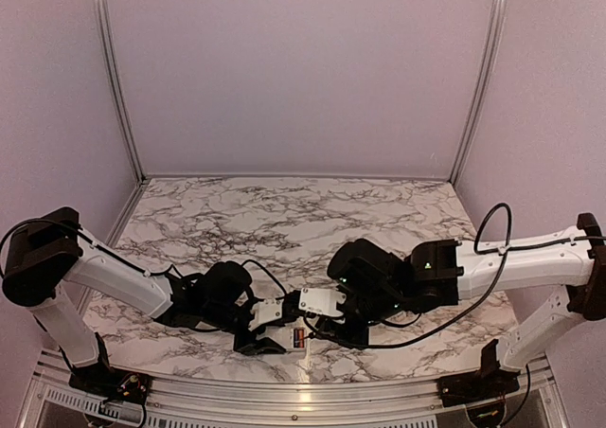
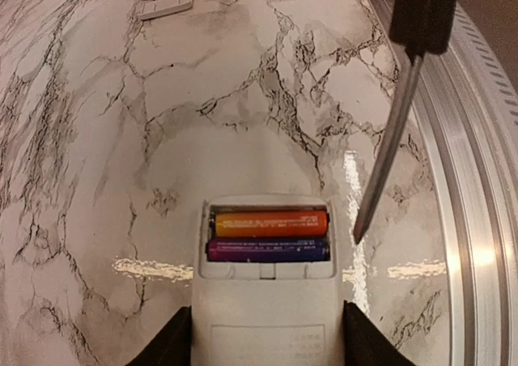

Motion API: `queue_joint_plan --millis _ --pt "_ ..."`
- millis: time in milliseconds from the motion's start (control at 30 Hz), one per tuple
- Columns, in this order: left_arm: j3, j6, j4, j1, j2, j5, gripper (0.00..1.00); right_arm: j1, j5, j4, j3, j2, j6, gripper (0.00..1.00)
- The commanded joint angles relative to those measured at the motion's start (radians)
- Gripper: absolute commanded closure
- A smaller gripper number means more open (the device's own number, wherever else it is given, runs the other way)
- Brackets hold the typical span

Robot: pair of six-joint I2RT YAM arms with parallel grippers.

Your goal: Unload the batteries from the remote control

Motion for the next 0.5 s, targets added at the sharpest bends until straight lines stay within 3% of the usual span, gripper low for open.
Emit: queue_joint_plan --millis 0,467 --pt "0.021 -0.032 0.057 0.002 0.023 0.030 0.66 0.009 0.000 0.060 0.005 0.022 -0.014 1.00" --pt "0.012 -0.050 0.066 0.002 0.026 0.035 0.68 0.008 0.030 0.097 -0.055 0.052 0.005 1.00"
